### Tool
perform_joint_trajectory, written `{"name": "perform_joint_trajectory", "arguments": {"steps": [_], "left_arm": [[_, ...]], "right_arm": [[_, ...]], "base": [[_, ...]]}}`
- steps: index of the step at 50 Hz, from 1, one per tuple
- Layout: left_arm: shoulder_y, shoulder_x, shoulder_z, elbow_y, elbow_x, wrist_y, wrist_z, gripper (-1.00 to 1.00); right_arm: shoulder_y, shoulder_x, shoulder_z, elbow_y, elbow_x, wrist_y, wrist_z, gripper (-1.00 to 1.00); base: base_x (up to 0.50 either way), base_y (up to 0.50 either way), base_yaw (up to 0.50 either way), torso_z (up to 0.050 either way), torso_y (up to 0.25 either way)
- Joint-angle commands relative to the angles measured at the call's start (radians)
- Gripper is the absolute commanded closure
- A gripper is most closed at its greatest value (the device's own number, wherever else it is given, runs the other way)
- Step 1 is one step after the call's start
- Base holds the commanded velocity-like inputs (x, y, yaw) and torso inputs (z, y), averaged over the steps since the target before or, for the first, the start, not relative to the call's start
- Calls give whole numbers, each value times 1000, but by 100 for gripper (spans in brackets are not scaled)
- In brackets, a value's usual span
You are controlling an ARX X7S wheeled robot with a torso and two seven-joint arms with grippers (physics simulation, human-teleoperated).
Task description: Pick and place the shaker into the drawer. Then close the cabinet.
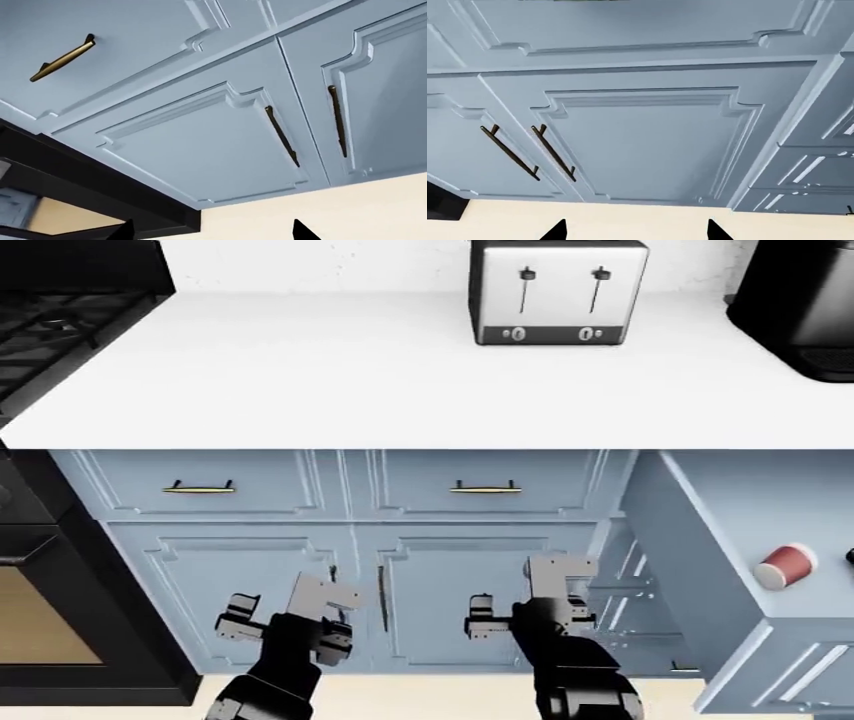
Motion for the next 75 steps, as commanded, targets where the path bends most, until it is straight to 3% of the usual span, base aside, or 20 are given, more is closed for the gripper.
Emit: {"name": "perform_joint_trajectory", "arguments": {"steps": [1, 20, 47, 64, 70, 71, 73, 75], "left_arm": [[2, -2, -16, -1, 14, 3, 2, -100], [5, 0, -6, -1, 20, 16, 12, -100], [7, 0, 8, -1, 19, 30, 23, -100], [6, -1, 24, -1, 19, 70, 4, -100], [-53, -23, -173, -1, -123, 301, 94, -100], [-75, -31, -187, 0, -129, 360, 110, -100], [-116, -50, -194, 8, -121, 423, 84, -100], [-76, -98, -187, 242, -121, 330, 90, -100]], "right_arm": [[1, -2, 7, 0, -3, 14, -6, -100], [1, -2, -42, 0, 17, 29, 3, -100], [1, -1, 44, 0, -21, 24, -12, -100], [0, -2, 57, 0, -31, -9, -9, -100], [45, 43, 112, -1, -71, -245, -2, -100], [50, 65, 110, -52, -76, -264, -3, -100], [-101, 125, 114, -352, -65, -22, 29, -100], [-167, 182, 135, -652, -41, 131, 41, -100]], "base": [[0, 500, 0, 0, 0], [0, 500, 0, 0, 0], [0, 499, 0, 0, 0], [0, 18, 0, 0, 0], [0, 0, 0, 0, 0], [0, 0, 0, 0, 0], [0, 0, 0, 0, 0], [0, 0, 0, 0, 0]]}}
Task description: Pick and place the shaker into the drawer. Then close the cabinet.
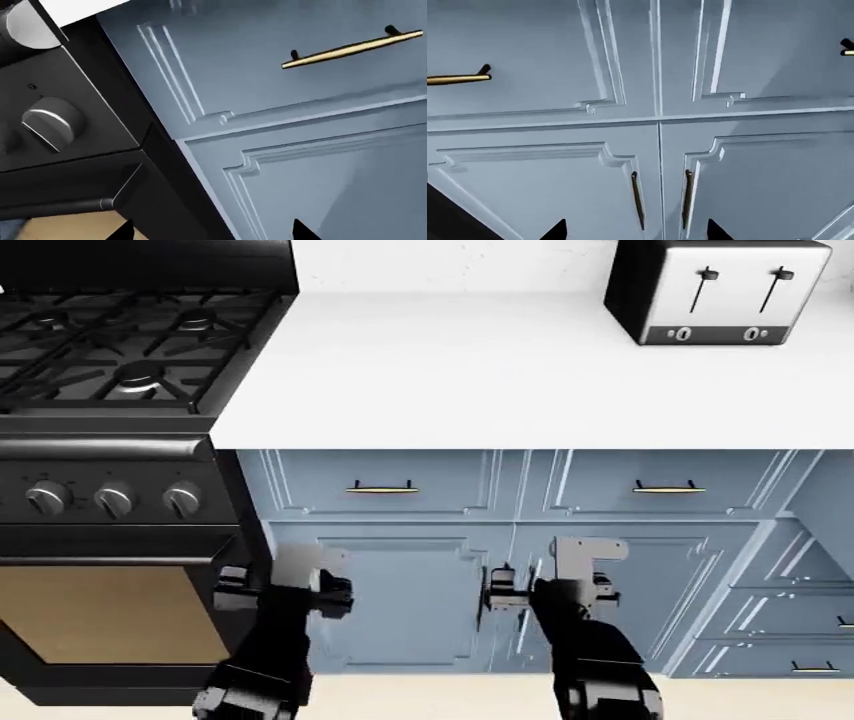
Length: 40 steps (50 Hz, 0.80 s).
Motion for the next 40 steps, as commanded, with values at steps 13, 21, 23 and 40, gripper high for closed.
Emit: {"name": "perform_joint_trajectory", "arguments": {"steps": [13, 21, 23, 40], "left_arm": [[-63, -316, -149, 1008, -251, -450, 171, -100], [-158, -396, -209, 1089, -293, -554, 165, -100], [-174, -410, -216, 1109, -301, -572, 167, -100], [-246, -476, -284, 1268, -371, -631, 178, -100]], "right_arm": [[36, 411, 83, -1466, 48, 841, 34, -100], [279, 534, 28, -1436, 42, 915, -55, -100], [333, 557, 12, -1417, 39, 927, -75, -100], [569, 630, -67, -1427, 13, 1007, -128, -100]], "base": [[0, 0, 0, 0, 0], [0, 0, 0, 0, 0], [0, 0, 0, 0, 0], [151, 0, 0, 0, 0]]}}
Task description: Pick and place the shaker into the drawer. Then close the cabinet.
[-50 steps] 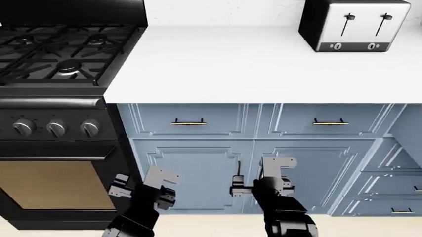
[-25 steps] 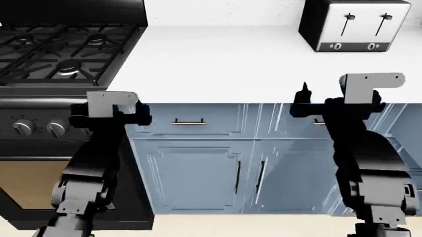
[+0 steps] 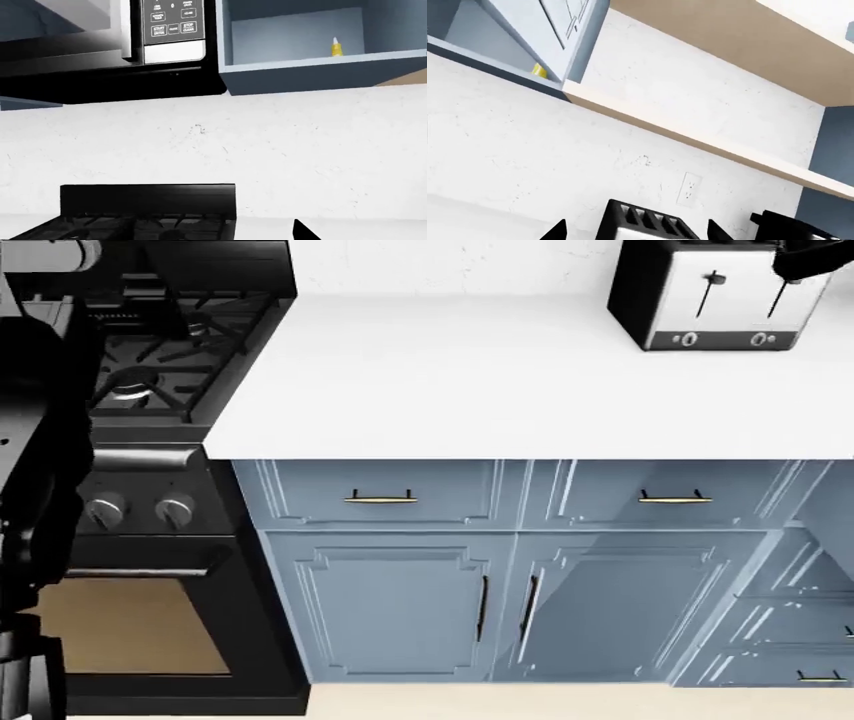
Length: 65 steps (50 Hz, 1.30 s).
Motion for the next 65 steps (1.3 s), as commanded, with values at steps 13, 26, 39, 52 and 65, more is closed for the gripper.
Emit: {"name": "perform_joint_trajectory", "arguments": {"steps": [13, 26, 39, 52, 65], "left_arm": [[-8, -78, -67, 237, -85, -107, -9, -100], [-2, -83, -76, 285, -104, -124, -17, -100], [8, -89, -81, 305, -109, -128, -23, -100], [23, -89, -83, 318, -114, -128, -27, -100], [44, -89, -86, 325, -119, -123, -29, -100]], "right_arm": [[254, 53, -107, -30, -27, 103, -48, -100], [339, 58, -152, -20, -44, 93, -65, -100], [354, 58, -160, -26, -44, 75, -73, -100], [340, 62, -162, -42, -40, 70, -76, -100], [318, 55, -141, -62, -28, 58, -71, -100]], "base": [[500, 0, 0, 0, 0], [500, 0, 0, 0, 0], [500, 0, 0, 0, 1], [500, -167, 0, 0, 2], [423, -12, 0, 0, 2]]}}
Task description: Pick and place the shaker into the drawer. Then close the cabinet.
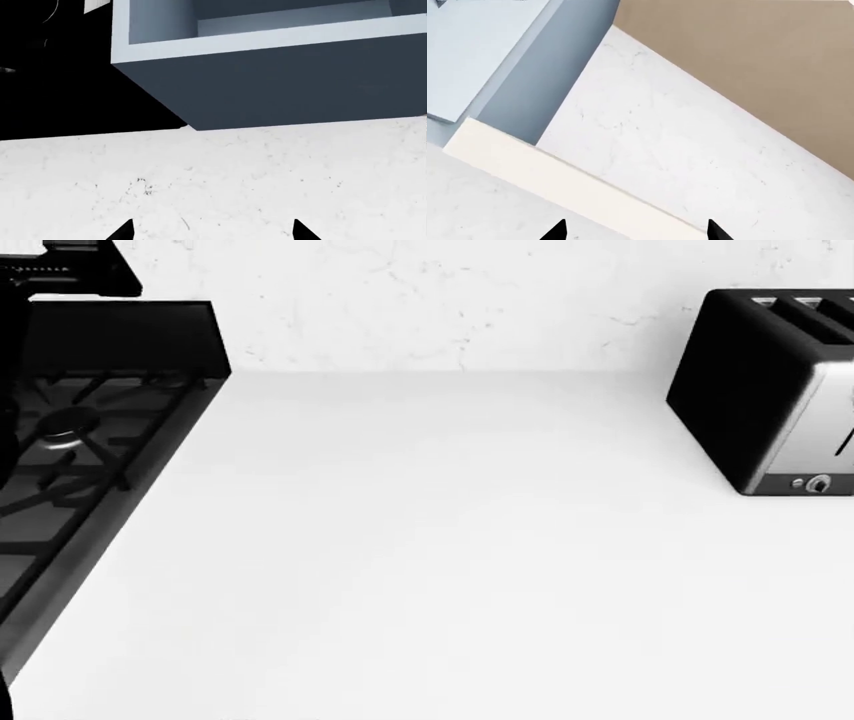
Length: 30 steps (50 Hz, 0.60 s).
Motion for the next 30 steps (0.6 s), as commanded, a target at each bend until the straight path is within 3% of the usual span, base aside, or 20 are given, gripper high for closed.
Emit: {"name": "perform_joint_trajectory", "arguments": {"steps": [1, 20, 30], "left_arm": [[16, -2, -3, 11, -5, 2, -2, -100], [21, 2, 0, 23, -11, 1, -5, -100], [136, 0, -40, 109, -49, -14, -35, -100]], "right_arm": [[-13, -4, 20, -18, 9, -8, 7, -100], [-8, -2, 51, -50, 7, 34, 36, -100], [304, -61, -98, -20, -60, 22, 17, -100]], "base": [[0, 0, 0, 0, 0], [0, 0, 0, 0, 0], [0, 0, 0, 0, 0]]}}
